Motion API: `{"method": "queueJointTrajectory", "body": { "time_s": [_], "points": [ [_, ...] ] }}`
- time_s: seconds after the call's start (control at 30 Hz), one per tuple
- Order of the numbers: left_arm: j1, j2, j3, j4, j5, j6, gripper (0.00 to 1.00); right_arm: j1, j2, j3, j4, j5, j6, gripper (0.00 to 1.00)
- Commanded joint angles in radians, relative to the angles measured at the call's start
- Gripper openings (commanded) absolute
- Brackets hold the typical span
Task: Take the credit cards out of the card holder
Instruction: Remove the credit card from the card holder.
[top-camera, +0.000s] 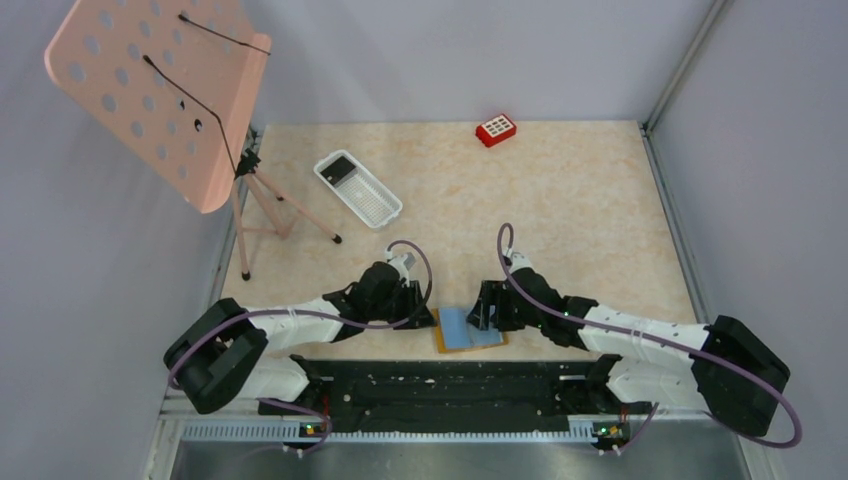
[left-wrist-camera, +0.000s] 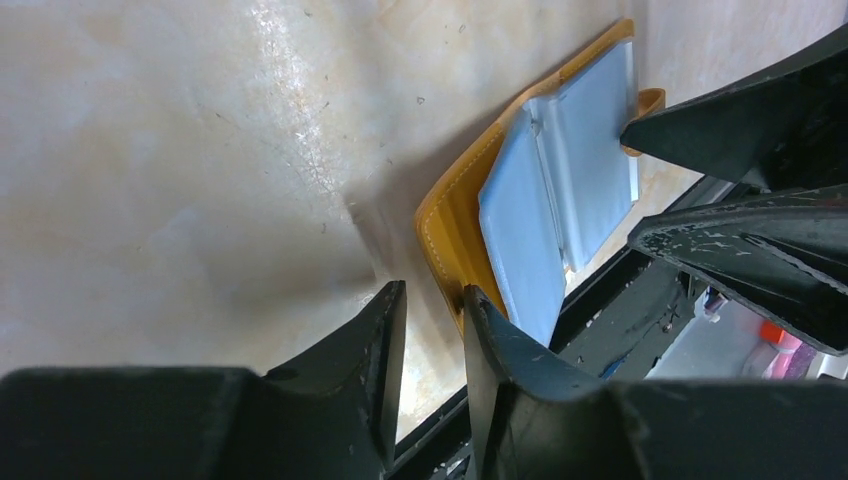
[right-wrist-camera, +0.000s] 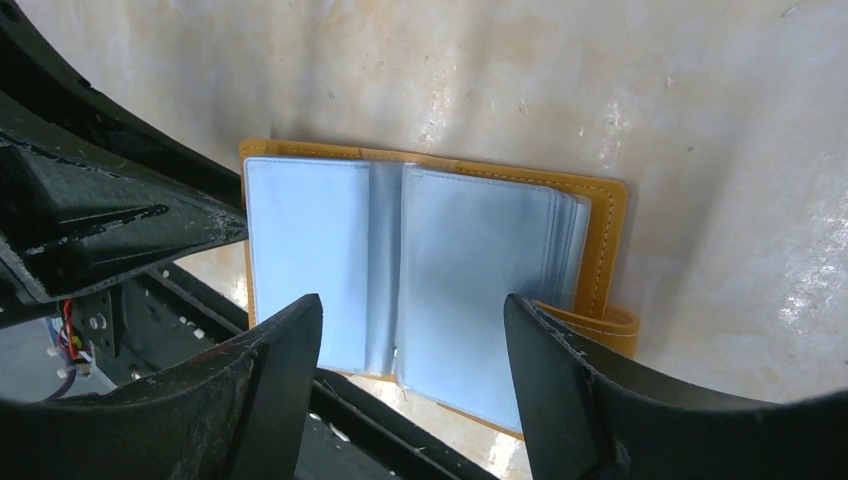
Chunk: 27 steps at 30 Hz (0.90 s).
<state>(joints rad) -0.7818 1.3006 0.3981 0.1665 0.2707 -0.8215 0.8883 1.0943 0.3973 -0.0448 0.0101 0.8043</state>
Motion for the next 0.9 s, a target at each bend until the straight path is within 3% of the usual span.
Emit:
{"method": "queueJointTrajectory", "body": {
  "time_s": [0.0, 0.17, 0.3, 0.33, 0.43, 0.53, 0.67, 0.87],
  "points": [
    [-0.007, -0.016, 0.01, 0.051, -0.02, -0.001, 0.31, 0.012, 0.028, 0.005, 0.019, 0.017, -0.017, 0.67],
    [-0.007, -0.053, 0.005, 0.025, -0.045, -0.001, 0.19, 0.011, 0.019, 0.027, -0.031, 0.041, -0.026, 0.67],
    [-0.007, -0.08, 0.004, 0.013, -0.044, -0.007, 0.18, 0.012, -0.023, 0.059, -0.088, 0.057, -0.031, 0.69],
    [-0.008, -0.087, 0.003, 0.013, -0.043, -0.013, 0.21, 0.011, -0.03, 0.064, -0.101, 0.062, -0.034, 0.69],
    [-0.01, -0.112, -0.003, 0.021, -0.038, -0.024, 0.43, 0.012, -0.041, 0.068, -0.124, 0.069, -0.033, 0.7],
    [-0.015, -0.121, -0.003, 0.029, -0.035, -0.024, 0.57, 0.012, -0.049, 0.066, -0.13, 0.064, -0.029, 0.7],
    [-0.024, -0.083, 0.004, 0.065, -0.018, -0.022, 0.63, 0.011, -0.068, 0.066, -0.129, 0.068, -0.028, 0.7],
    [-0.053, 0.035, 0.014, 0.188, 0.017, -0.049, 0.65, 0.012, -0.07, 0.061, -0.117, 0.067, -0.028, 0.7]
  ]
}}
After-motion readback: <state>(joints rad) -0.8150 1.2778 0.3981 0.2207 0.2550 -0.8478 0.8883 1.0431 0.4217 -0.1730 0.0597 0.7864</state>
